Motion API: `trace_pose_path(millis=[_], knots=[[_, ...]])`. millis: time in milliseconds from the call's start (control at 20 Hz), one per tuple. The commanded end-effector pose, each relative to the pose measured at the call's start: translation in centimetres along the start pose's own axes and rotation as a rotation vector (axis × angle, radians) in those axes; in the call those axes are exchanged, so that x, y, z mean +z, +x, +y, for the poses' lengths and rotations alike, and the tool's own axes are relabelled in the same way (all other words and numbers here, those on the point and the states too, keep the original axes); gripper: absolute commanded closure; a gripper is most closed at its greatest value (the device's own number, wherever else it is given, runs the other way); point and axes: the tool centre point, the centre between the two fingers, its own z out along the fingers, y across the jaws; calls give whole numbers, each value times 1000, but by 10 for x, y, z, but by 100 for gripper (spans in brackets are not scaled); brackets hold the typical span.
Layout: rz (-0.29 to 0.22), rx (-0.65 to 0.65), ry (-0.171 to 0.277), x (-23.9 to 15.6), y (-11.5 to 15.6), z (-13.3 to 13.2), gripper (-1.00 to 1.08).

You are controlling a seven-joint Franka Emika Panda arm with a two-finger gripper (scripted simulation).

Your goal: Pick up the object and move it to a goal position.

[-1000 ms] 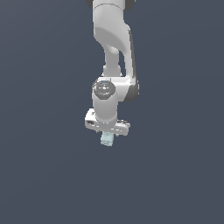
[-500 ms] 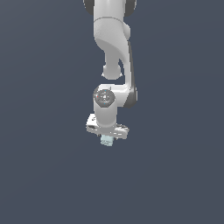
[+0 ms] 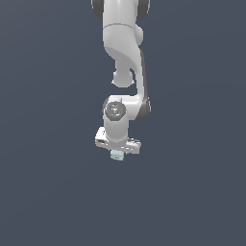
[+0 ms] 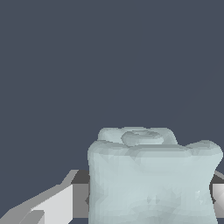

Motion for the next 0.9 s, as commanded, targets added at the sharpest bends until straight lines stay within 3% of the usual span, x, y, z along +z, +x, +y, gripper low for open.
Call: trace_pose_path(millis=[0, 450, 850], knots=[[0, 0, 0, 0, 0, 0, 108], [0, 0, 0, -5, 0, 1, 108], [0, 0, 0, -46, 2, 10, 108]])
